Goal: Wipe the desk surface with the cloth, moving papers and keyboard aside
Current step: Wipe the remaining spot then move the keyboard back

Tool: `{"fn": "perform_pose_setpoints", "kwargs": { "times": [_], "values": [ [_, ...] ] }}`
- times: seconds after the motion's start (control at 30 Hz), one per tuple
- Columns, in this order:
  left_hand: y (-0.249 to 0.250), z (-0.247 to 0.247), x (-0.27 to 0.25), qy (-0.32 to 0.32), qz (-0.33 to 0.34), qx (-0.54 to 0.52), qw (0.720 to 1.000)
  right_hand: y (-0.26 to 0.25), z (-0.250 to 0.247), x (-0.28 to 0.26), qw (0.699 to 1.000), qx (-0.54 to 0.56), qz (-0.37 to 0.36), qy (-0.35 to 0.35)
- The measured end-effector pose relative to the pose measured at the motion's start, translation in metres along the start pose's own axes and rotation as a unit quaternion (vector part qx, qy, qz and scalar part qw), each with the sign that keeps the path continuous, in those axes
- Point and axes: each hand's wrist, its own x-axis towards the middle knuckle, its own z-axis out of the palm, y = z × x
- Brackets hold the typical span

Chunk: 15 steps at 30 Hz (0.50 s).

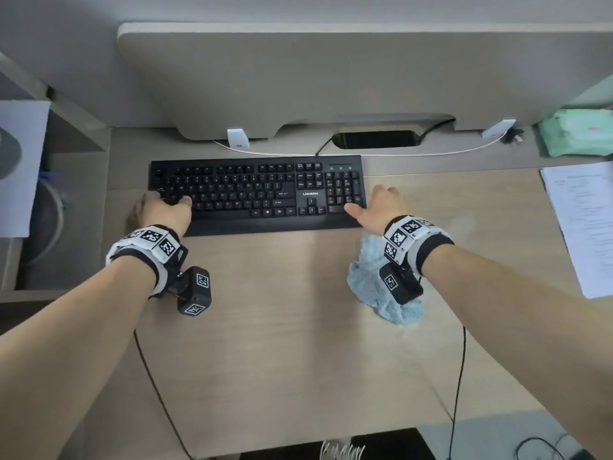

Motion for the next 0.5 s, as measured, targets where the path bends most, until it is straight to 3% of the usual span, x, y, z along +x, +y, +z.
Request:
{"fn": "perform_pose_setpoints", "kwargs": {
  "times": [0.13, 0.27, 0.37, 0.5],
  "values": [
    [0.006, 0.016, -0.058, 0.014, 0.034, 0.009, 0.999, 0.030, 0.005, -0.038, 0.989, -0.111, -0.037, -0.094],
    [-0.002, 0.030, -0.119, 0.007, 0.065, 0.034, 0.997, 0.048, 0.034, -0.061, 0.971, -0.182, -0.078, -0.133],
    [-0.023, 0.036, -0.158, 0.002, 0.045, 0.053, 0.998, 0.052, 0.054, -0.072, 0.963, -0.214, -0.090, -0.134],
    [-0.069, 0.030, -0.202, 0.011, -0.019, 0.025, 0.999, 0.041, 0.066, -0.085, 0.965, -0.163, -0.162, -0.129]
  ]
}}
